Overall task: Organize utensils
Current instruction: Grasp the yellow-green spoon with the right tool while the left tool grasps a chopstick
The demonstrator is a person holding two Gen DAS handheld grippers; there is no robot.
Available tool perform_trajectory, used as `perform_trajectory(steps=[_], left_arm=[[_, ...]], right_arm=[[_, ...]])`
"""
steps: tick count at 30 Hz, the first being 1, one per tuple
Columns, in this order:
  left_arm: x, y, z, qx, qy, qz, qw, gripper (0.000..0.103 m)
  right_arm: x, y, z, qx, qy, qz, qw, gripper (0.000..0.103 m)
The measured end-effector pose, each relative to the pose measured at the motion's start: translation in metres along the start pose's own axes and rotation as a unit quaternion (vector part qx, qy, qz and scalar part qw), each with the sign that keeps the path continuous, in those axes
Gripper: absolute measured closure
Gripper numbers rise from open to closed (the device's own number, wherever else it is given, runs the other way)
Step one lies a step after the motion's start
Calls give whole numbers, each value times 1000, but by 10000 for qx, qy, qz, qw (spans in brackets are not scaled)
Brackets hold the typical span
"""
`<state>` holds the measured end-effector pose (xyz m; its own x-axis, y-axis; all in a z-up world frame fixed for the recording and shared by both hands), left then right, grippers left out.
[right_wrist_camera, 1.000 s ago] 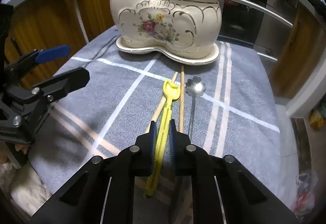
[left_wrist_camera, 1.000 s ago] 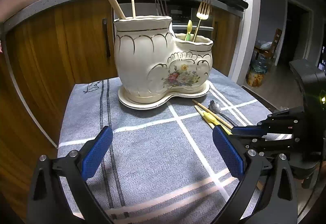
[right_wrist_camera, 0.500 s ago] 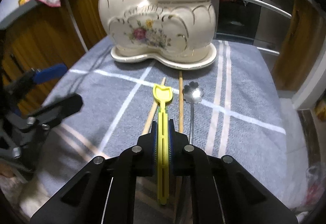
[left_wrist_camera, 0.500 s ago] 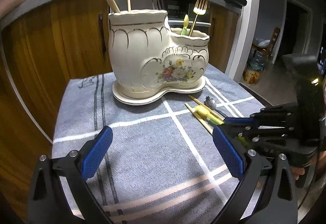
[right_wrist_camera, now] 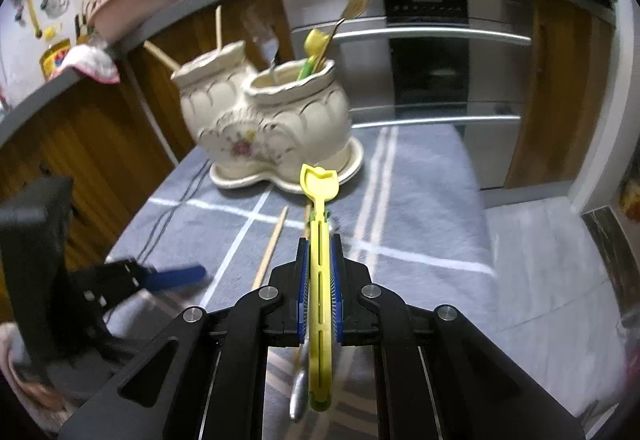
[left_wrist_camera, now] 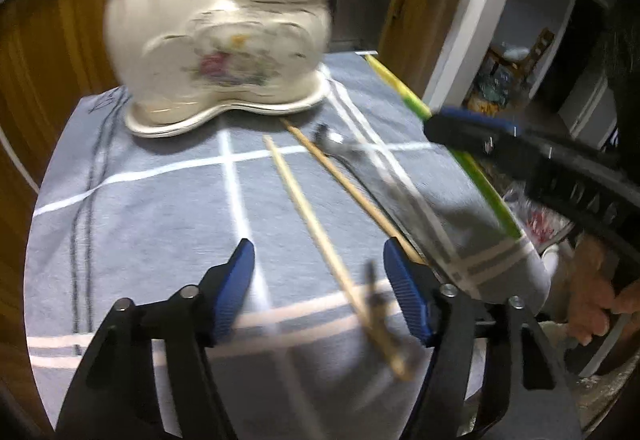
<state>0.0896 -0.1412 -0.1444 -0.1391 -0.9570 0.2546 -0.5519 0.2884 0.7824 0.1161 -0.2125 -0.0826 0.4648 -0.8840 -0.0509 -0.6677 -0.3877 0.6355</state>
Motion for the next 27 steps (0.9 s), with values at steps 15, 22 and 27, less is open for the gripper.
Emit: perform_trajectory(steps=[15,22,27], left_arm=[[4,-19,-9,-4,-461,-764,9960,72],[-10,-18,-14,-159,-651,-502,9965,94],[-16,-13,-13,-115,-633,-251,9976,97]], right_arm=[[6,13,0,168,14,-4,9999,92],[-1,8,-2,167,58,-27,9998,92],[-5,7,-5,242,85,-53,9997,92]])
Point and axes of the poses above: each gripper's, at about its wrist camera, not at the fingertips, and y roughly against the way its jaws point, x to its right, z to its underside, the point moved 10 cm from there along -y, roughly the way its jaws point, and after that the axes turned 14 degrees about y, right-handed, at the moved point
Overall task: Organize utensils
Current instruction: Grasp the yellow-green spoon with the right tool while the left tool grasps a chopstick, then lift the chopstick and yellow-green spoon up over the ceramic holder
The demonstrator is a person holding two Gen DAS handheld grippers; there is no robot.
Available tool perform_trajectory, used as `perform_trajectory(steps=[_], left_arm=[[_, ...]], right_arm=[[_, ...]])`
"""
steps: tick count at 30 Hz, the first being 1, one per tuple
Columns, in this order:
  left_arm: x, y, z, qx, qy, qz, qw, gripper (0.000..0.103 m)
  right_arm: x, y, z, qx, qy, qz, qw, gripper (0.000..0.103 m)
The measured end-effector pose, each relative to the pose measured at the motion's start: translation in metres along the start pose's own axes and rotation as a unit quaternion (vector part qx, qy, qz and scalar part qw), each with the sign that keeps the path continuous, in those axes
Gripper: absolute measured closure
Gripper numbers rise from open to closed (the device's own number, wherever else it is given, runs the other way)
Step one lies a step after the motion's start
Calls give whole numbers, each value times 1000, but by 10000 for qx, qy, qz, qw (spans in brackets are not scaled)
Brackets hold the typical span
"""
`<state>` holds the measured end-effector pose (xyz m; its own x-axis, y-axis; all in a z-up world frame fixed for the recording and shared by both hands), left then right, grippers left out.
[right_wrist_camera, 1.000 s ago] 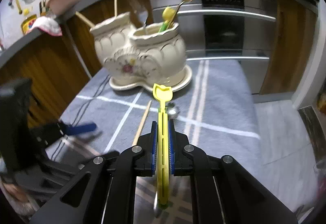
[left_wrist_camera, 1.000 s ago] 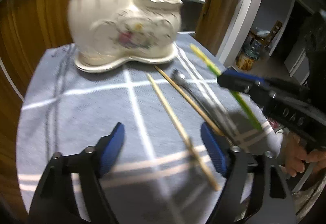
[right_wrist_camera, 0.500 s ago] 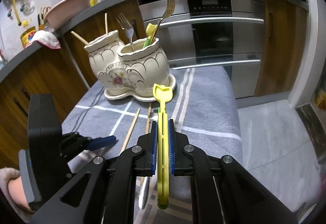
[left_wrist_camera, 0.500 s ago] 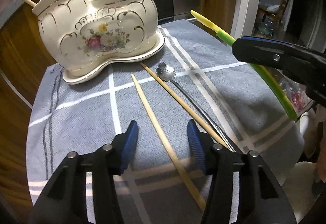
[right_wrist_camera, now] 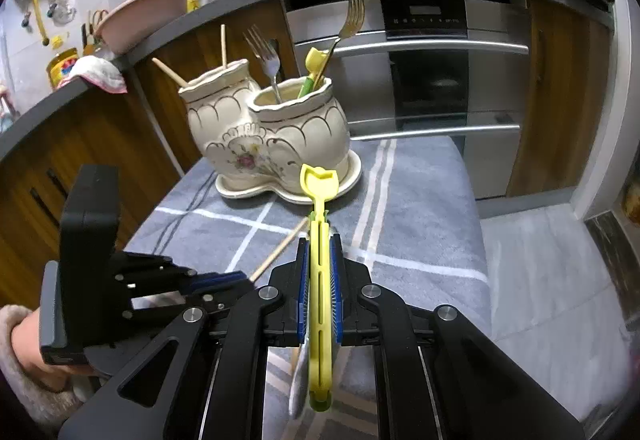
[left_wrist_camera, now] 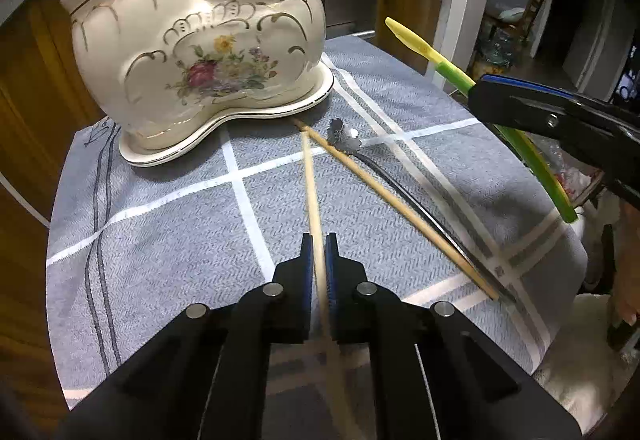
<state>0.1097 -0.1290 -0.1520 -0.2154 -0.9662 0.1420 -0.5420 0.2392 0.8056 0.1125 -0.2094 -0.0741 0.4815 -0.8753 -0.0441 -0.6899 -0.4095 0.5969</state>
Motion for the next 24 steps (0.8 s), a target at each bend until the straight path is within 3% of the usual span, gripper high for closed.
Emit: perform_trajectory(steps=[7,14,24], left_arm=[[-17,12,-1,131,200,316,9992,98],[-31,43,-13,671,260,728,9947,98],[-42,99,-54,2125,123,1153,9703,97]], right_arm=[[-5,-3,-5,117,60,26,9999,92],[-9,-2,-20,450,-29,-15,9990,92],[-16,13,-58,1190,-96,-91,9928,92]])
Point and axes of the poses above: each gripper's, at about its wrist camera, not at the fingertips, and y roughly against the way its jaws point, x to its right, z to its underside, the point moved 10 cm from there along -y, roughly the way its jaws point, and after that the axes turned 14 degrees about y, right-handed, at the moved point
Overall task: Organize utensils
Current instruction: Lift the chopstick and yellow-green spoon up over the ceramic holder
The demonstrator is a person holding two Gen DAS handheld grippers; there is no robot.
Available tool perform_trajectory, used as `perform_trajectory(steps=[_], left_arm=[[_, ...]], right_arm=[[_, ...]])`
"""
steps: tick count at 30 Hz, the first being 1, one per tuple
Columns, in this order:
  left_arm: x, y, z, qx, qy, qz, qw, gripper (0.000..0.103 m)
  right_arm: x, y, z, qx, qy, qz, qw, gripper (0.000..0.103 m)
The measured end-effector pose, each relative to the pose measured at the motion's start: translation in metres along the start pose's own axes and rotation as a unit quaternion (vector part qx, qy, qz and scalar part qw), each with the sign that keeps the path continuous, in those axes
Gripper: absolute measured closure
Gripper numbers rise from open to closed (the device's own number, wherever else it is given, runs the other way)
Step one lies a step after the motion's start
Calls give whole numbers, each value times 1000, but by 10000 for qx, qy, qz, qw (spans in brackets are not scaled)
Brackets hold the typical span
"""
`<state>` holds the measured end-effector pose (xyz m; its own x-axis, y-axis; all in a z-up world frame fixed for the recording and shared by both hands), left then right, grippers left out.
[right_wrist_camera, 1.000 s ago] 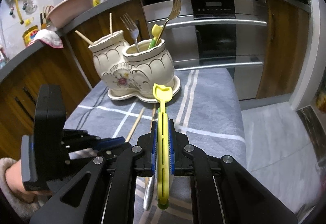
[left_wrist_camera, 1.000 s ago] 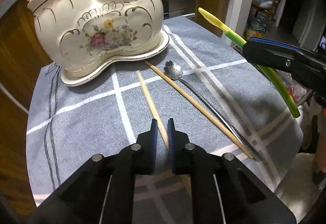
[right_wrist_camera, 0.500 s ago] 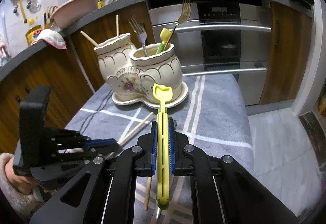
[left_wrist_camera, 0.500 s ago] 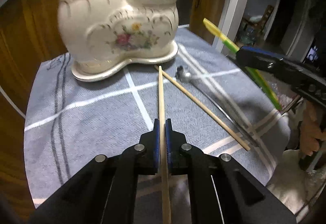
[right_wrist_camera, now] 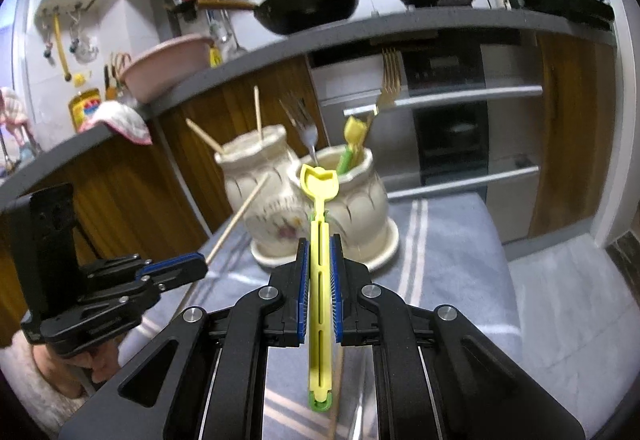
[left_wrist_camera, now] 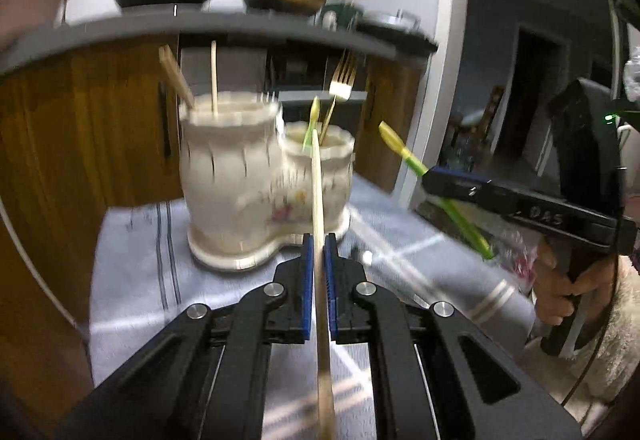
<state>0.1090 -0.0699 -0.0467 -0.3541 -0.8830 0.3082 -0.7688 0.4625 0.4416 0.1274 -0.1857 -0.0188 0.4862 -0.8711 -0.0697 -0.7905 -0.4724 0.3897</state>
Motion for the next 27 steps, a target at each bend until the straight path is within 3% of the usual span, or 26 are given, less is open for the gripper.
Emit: perform_trajectory(steps=[6,11,20,27], left_arm=[[13,7,-54,797,-273,111,9964,97],[11,6,-106,1340,-21,353,9903,97],[-10,-22,-155,1786,664,654,9795,97],[-18,-33,-175,2099,695,542,9737,97]], right_arm=[[8,-1,-46,546,-78,25,9985,92],[13,-13,-80,932,-53,-25,9956,92],[23,-48,-100,1258,-178,-184,9917,92],[32,-69,-105,1409,-293,-255,9893,92]])
Point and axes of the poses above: each gripper's, at about its wrist camera, not at the fingertips, and y roughly against the way its jaws point, x to its right, z to its underside, the point moved 10 cm from there along -y, roughly the way its jaws point, and after that the axes turned 14 degrees about y, right-handed, at the moved point
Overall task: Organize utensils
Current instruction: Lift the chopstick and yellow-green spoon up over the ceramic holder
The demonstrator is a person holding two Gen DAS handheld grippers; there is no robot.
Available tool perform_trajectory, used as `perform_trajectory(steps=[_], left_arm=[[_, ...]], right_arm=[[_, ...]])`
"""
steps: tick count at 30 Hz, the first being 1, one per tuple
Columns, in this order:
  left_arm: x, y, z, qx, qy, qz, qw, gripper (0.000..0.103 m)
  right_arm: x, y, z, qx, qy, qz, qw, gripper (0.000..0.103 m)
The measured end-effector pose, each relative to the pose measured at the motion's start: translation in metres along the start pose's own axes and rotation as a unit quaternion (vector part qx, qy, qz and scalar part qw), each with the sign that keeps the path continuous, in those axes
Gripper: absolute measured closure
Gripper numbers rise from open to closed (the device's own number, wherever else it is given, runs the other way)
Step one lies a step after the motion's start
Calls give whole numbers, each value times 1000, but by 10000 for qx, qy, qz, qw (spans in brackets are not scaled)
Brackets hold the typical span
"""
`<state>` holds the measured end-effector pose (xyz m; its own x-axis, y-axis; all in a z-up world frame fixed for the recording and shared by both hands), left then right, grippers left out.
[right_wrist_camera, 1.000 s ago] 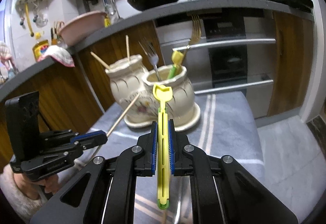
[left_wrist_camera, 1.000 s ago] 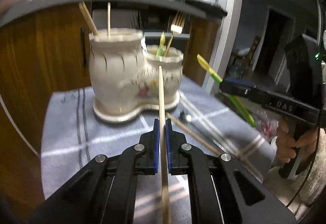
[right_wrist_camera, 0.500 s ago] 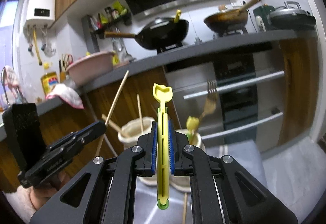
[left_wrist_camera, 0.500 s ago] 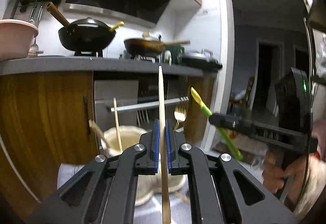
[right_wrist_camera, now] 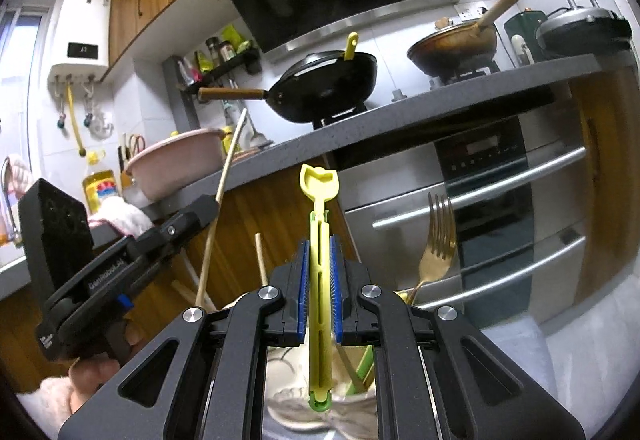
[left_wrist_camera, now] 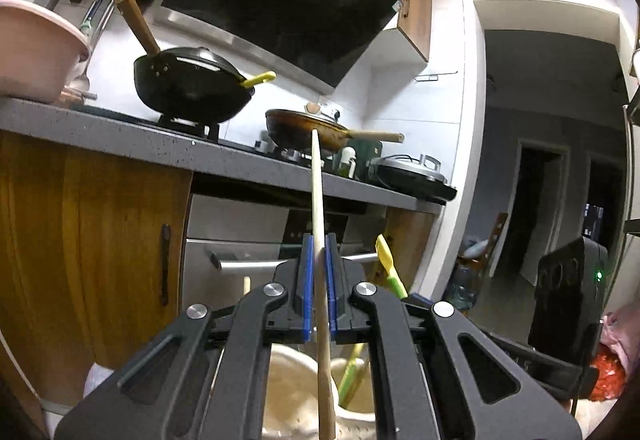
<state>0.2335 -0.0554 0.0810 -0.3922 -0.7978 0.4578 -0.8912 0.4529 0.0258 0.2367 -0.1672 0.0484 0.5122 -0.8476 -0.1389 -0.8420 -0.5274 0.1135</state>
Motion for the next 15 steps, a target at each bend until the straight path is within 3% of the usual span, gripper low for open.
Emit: perform_trajectory(steps=[6,15], left_arm=[[-3,-17,7,94,-366,-264,9989,97],[1,-12,18,298,-972,-396,9940,97]], right_arm=[[0,-15,9,29,5,4,10000,92],[-2,-24,19,48,98,57,9999,92]])
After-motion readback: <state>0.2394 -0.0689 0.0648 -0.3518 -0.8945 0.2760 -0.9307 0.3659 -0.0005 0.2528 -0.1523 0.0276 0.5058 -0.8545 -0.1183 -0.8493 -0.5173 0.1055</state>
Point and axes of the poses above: each gripper's, at about its wrist camera, not at the fingertips, and y roughly against the way its jaws point, x to its right, z to its underside, the point moved 10 cm from there along -y, roughly the way its jaws point, and after that the axes turned 14 degrees about y, right-handed, at the moved point
